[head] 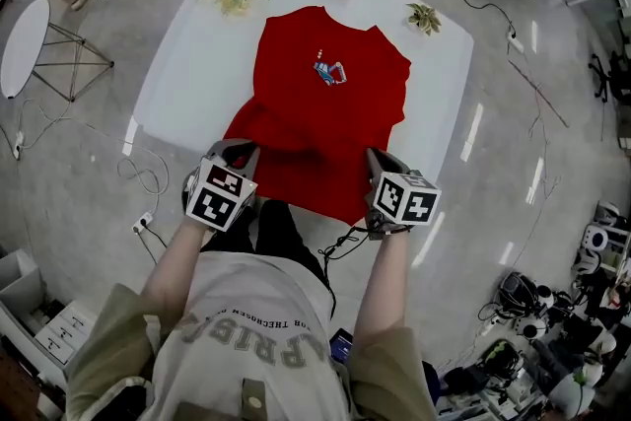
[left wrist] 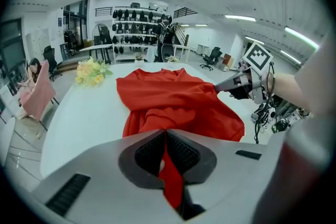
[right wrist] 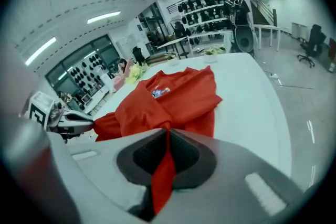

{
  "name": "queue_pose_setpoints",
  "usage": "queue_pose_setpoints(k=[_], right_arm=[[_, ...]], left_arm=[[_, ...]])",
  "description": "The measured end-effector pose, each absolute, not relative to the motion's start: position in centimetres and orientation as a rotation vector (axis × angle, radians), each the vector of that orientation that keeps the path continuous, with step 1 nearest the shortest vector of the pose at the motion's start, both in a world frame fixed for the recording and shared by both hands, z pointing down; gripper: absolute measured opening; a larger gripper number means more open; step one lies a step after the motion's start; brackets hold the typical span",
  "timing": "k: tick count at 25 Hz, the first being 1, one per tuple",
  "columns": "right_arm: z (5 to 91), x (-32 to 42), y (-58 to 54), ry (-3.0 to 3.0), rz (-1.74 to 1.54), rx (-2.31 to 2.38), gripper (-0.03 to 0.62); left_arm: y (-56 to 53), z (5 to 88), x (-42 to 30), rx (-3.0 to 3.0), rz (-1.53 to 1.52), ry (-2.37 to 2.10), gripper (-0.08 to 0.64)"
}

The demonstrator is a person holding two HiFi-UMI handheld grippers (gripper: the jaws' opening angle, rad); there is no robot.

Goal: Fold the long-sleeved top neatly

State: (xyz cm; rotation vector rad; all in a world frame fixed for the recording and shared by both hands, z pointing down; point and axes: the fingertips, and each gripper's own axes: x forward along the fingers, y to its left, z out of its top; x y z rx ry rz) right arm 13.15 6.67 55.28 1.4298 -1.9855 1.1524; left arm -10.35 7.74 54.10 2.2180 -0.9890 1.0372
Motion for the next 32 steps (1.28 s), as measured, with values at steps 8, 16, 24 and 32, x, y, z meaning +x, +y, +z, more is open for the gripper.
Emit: queue_pose_setpoints(k=[8,16,24,32], right_arm=[[59.0,15.3,8.1,-1.794,0.956,1.341,0.049],[53.5,13.6,16.5,-1.956,1.154,1.395,0.245],[60.3,12.9,26.5,-1.722,1.35,1.389,0.246],[64.3,13.0,24.9,-1.697,1.443,1.382,0.242]], left_arm=[[10.2,58.6,-12.9,2.141,1.288,-0.952,0.069],[14.6,58.0,-20.6,2.07,1.259,-0.884,0.227],[19.1,63.7,-20.6,1.942,1.241,-0.682,0.238],[19.0,66.4,-18.0,1.92,1.216,-0.612,0.219]])
